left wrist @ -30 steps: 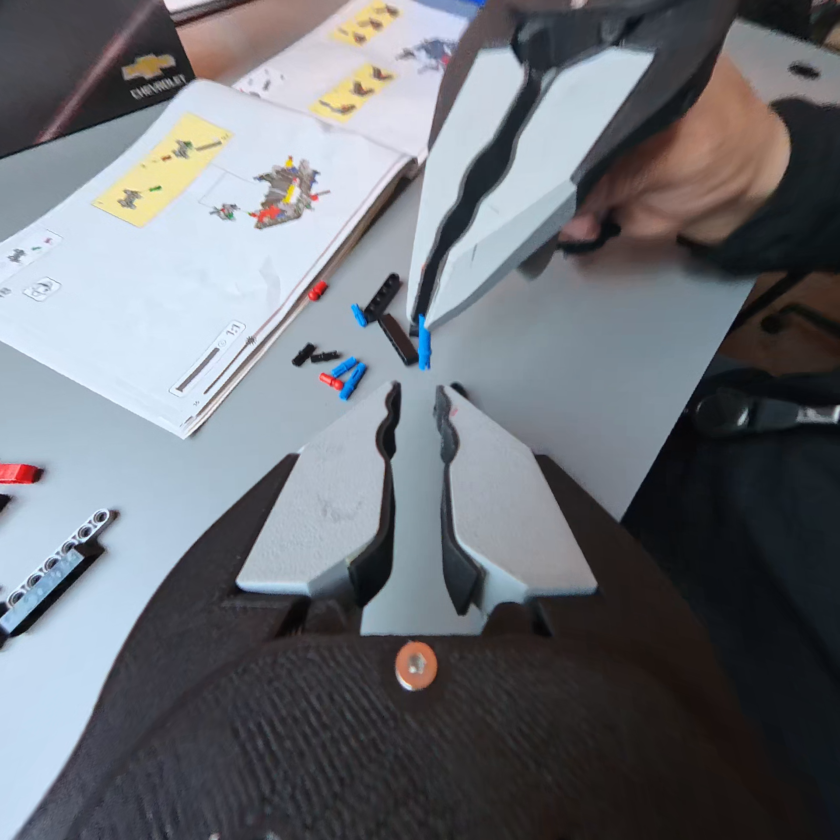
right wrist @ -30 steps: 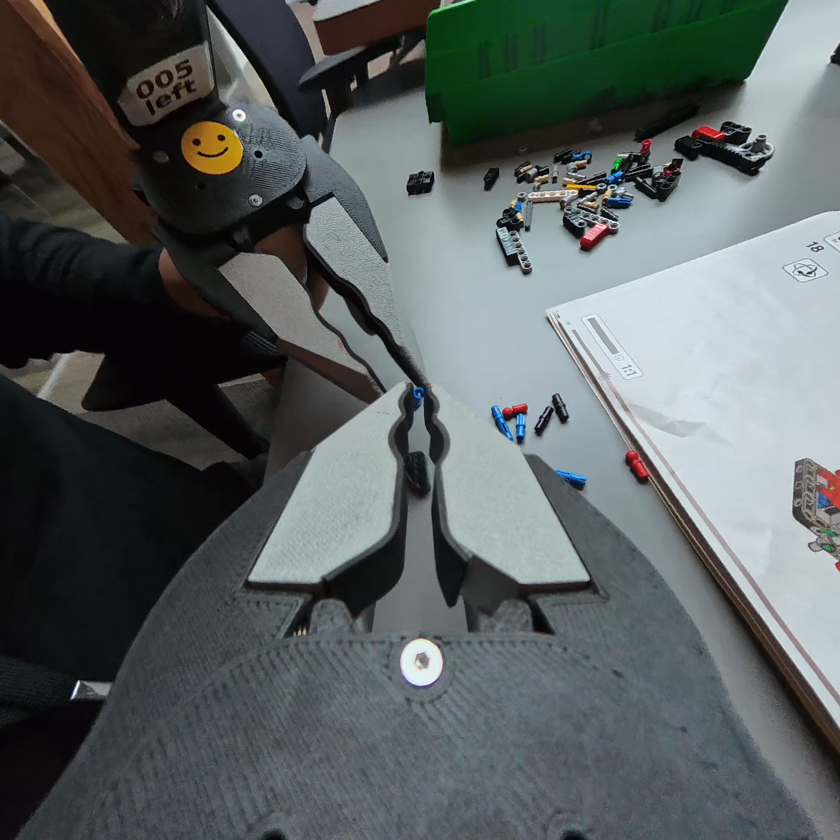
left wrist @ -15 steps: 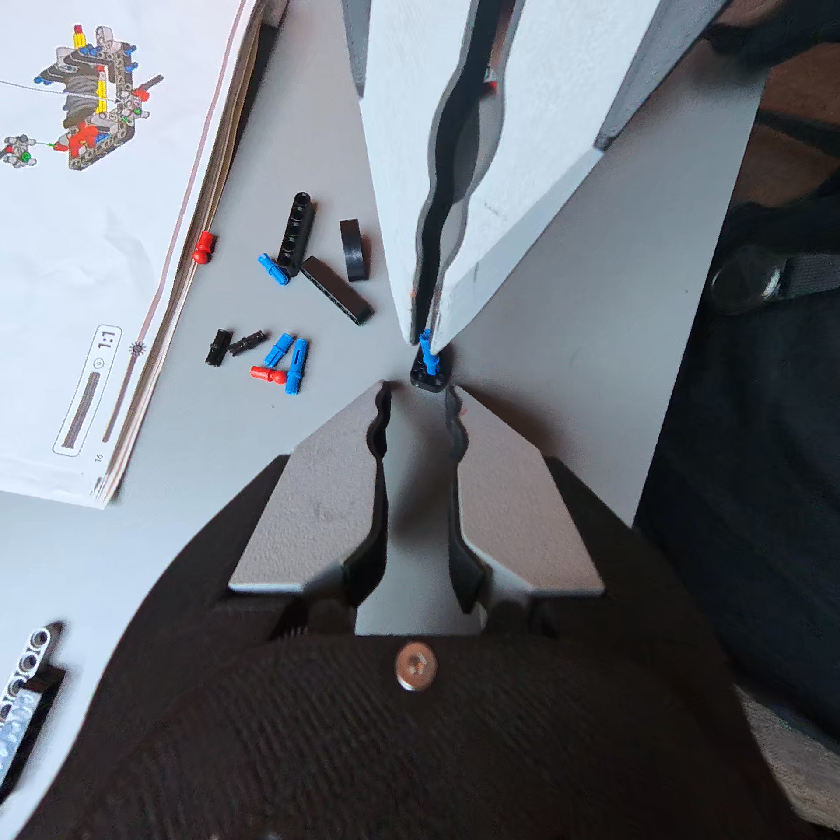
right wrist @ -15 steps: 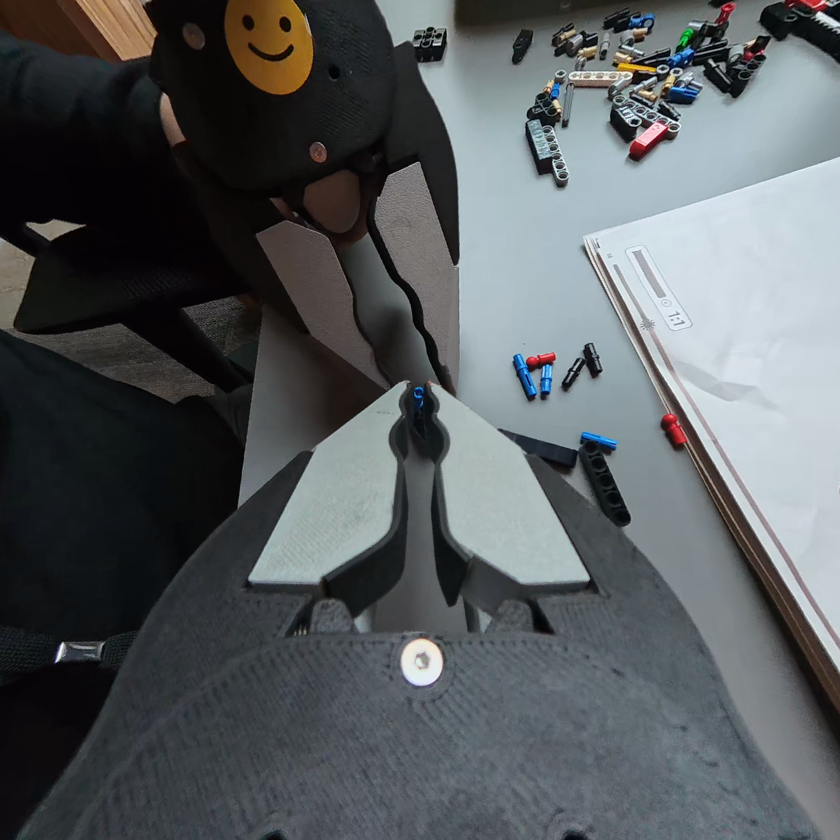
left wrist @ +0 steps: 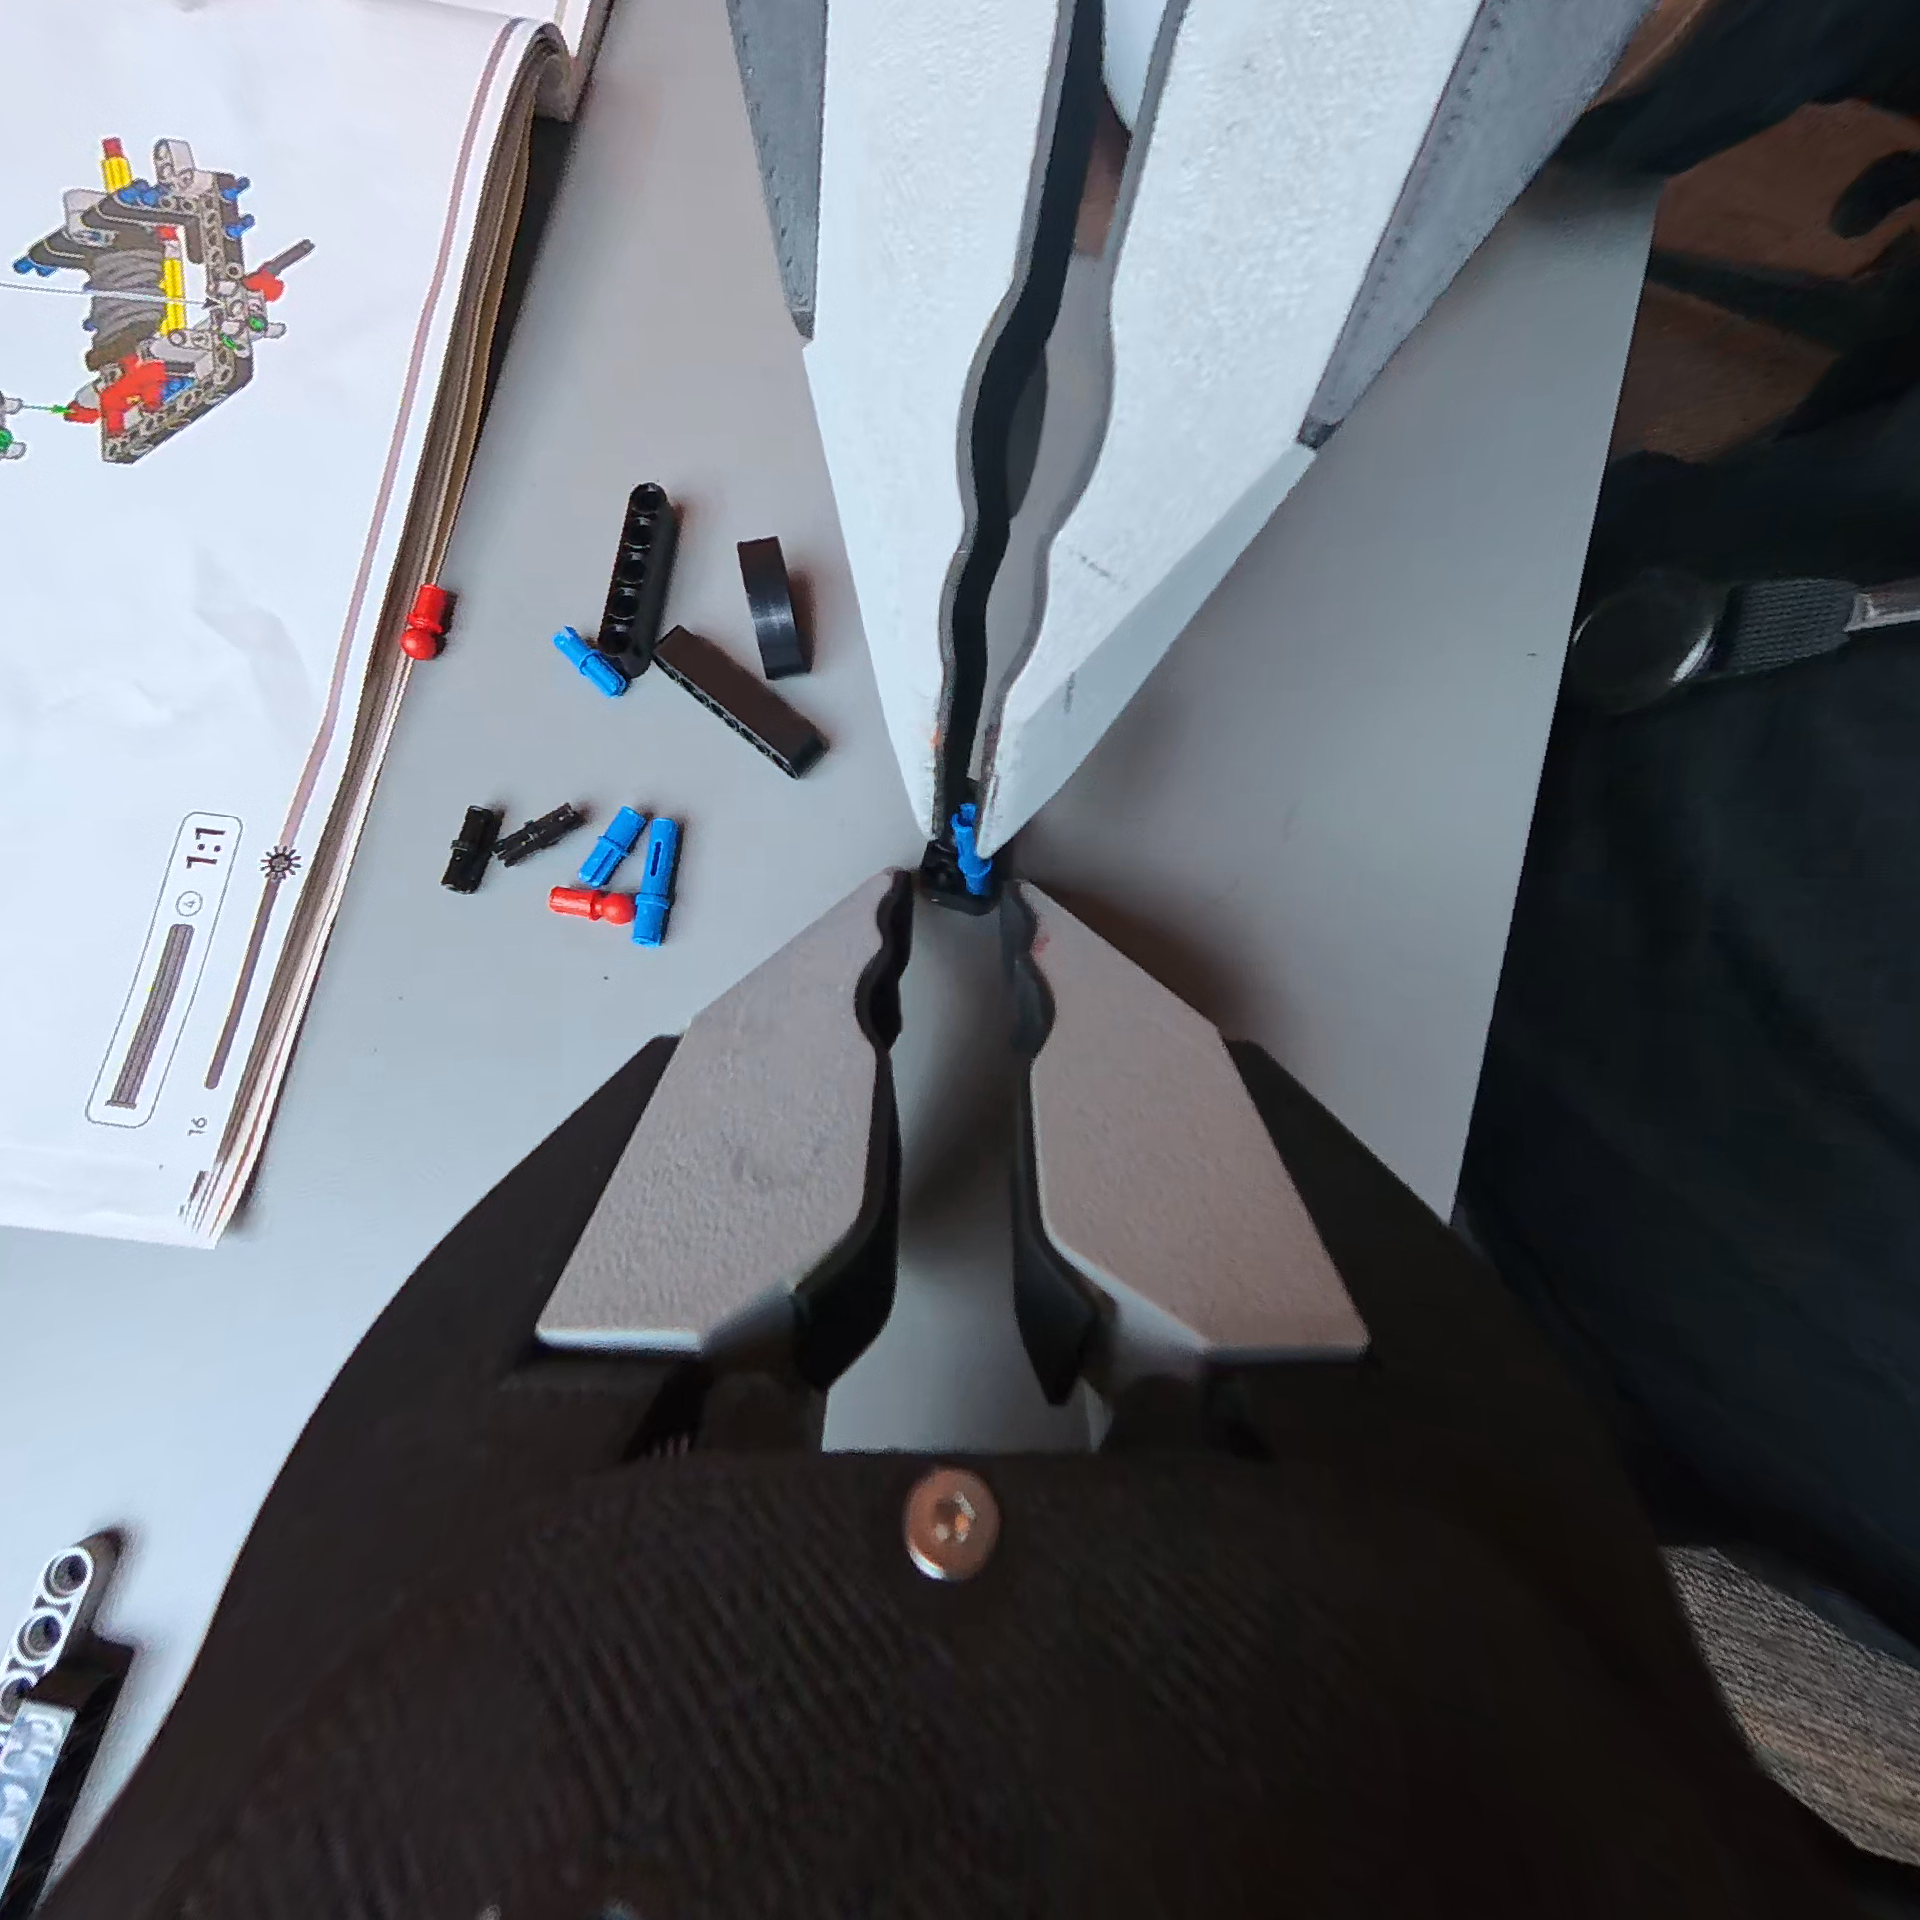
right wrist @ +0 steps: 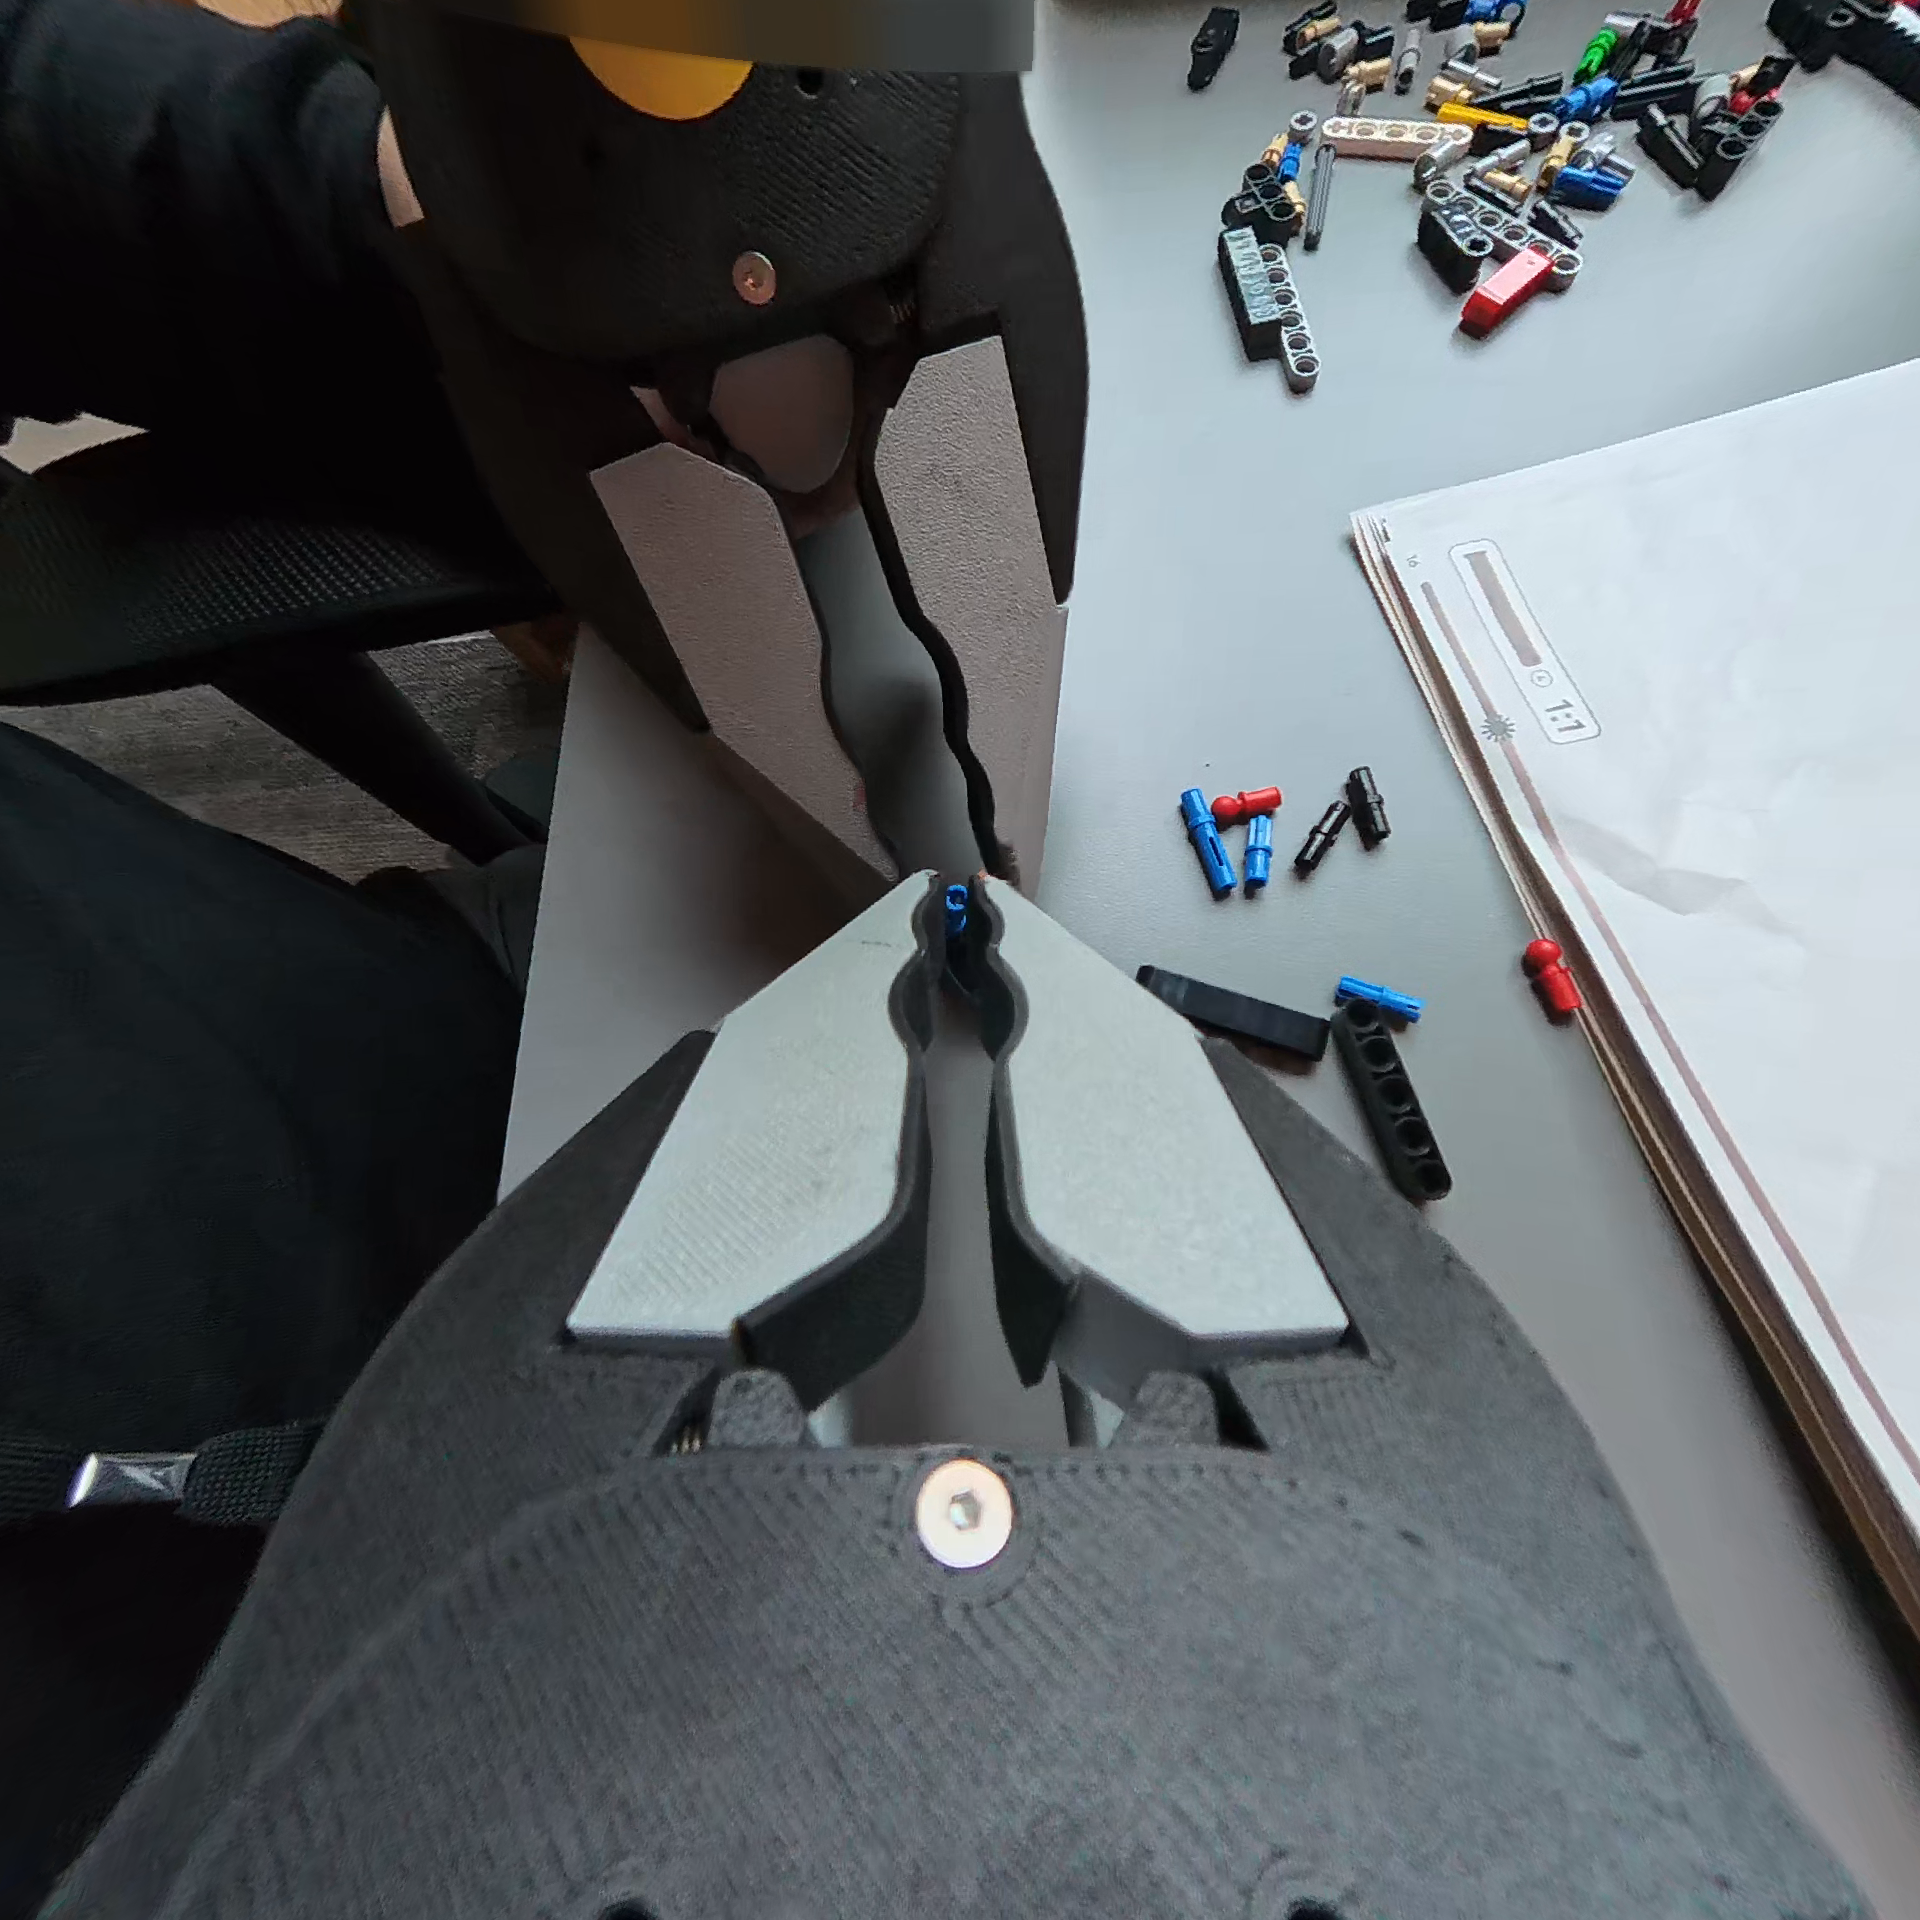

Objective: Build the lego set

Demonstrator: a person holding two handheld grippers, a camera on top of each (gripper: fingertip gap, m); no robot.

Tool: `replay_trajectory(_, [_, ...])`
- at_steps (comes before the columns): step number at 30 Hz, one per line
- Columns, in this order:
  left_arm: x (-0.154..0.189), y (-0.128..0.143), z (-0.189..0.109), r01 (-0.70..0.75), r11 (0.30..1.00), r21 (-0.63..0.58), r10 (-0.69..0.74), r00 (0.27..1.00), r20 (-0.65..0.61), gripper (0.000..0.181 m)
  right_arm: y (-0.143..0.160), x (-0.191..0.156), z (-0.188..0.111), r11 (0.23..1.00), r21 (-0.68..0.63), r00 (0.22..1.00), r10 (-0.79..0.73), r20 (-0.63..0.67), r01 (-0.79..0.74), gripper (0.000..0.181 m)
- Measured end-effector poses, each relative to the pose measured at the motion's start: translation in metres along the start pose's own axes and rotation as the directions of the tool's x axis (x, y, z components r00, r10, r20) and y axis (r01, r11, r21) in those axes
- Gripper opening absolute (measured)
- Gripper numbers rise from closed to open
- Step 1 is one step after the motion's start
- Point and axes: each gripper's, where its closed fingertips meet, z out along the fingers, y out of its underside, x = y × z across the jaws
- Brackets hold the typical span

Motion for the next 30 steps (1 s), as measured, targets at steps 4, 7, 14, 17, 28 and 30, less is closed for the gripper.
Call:
replay_trajectory(4, [0.001, 0.000, 0.001, -0.020, 1.000, 0.012, 0.020, 1.000, 0.000, 0.013, 0.000, -0.001, 0.001, 0.997, -0.023, 0.997, -0.073, -0.026, 0.072, 0.001])
replay_trajectory(7, [0.001, 0.000, 0.001, -0.018, 1.000, 0.014, 0.018, 1.000, -0.014, 0.013, 0.000, -0.004, 0.002, 0.990, -0.044, 0.990, -0.136, -0.032, 0.134, 0.001])
replay_trajectory(14, [0.001, -0.001, 0.001, -0.027, 1.000, 0.014, 0.028, 1.000, -0.012, 0.013, 0.001, -0.002, 0.002, 0.976, -0.083, 0.978, -0.206, -0.045, 0.202, 0.001])
replay_trajectory(17, [0.001, -0.001, 0.001, -0.025, 1.000, 0.015, 0.025, 1.000, -0.014, 0.013, 0.006, 0.002, -0.004, 0.976, -0.090, 0.978, -0.204, -0.051, 0.199, 0.001])
replay_trajectory(28, [-0.003, -0.001, 0.001, 0.004, 1.000, 0.019, -0.004, 1.000, 0.001, 0.013, 0.018, 0.012, -0.005, 0.991, -0.093, 0.989, -0.102, -0.105, 0.093, 0.000])
replay_trajectory(30, [-0.005, -0.002, 0.002, 0.017, 1.000, 0.020, -0.017, 1.000, -0.005, 0.013, 0.013, 0.015, -0.008, 0.993, -0.059, 0.981, -0.113, -0.161, 0.105, 0.000])
